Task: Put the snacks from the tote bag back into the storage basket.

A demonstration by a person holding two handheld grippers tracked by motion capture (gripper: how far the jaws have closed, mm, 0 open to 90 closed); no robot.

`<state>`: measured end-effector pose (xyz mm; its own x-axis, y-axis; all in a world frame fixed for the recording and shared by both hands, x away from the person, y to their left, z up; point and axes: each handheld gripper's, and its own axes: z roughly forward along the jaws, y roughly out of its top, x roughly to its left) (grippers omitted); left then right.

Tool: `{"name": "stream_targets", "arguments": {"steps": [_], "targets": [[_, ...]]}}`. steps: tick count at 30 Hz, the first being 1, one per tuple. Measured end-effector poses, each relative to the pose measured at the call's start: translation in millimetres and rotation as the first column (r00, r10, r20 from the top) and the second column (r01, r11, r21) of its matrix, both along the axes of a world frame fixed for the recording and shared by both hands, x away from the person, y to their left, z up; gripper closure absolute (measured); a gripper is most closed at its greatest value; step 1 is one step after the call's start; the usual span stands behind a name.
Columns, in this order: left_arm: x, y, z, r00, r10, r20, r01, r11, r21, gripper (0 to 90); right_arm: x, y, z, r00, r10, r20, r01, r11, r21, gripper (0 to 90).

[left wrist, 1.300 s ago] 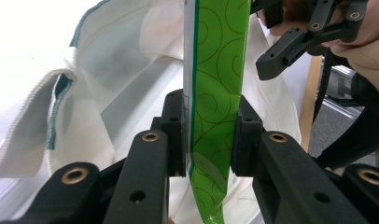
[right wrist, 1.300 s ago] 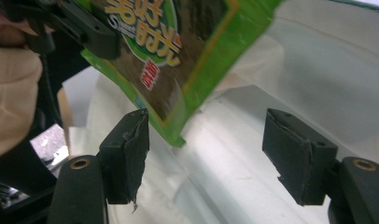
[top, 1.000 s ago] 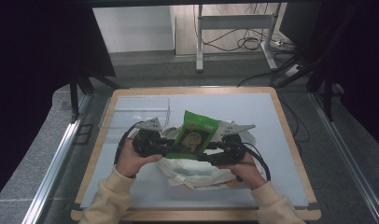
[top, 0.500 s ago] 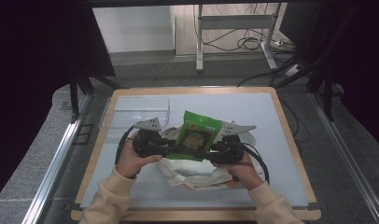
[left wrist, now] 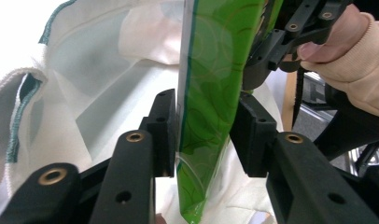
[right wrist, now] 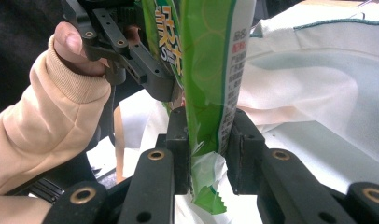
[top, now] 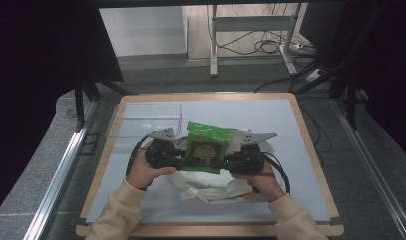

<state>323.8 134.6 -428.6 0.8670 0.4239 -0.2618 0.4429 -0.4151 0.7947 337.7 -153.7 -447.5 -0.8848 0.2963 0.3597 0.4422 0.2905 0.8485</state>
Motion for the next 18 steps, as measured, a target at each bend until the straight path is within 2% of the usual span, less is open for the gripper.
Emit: {"name": "stream_targets", "arguments": {"steps": [3, 8, 18], "targets": [[-0.4, 0.7, 0.2, 0.9994, 0.022, 0.026, -0.022, 0.9994, 0.025, 55.2, -0.1, -1.7, 0.9, 0.9997, -0.010, 0.021, 0.011, 1.000, -0.022, 73.4], [-0.7, 5.9, 2.8, 0.9970, 0.062, 0.047, -0.064, 0.9977, 0.024, 41.2, 1.1, -9.0, 3.8, 0.9988, -0.032, 0.036, 0.033, 0.999, -0.041, 73.5], [-1.5, 17.2, 7.5, 0.9917, 0.099, 0.082, -0.102, 0.9943, 0.030, 34.1, 0.4, -16.8, 8.6, 0.9930, -0.055, 0.104, 0.070, 0.987, -0.144, 73.5]]}}
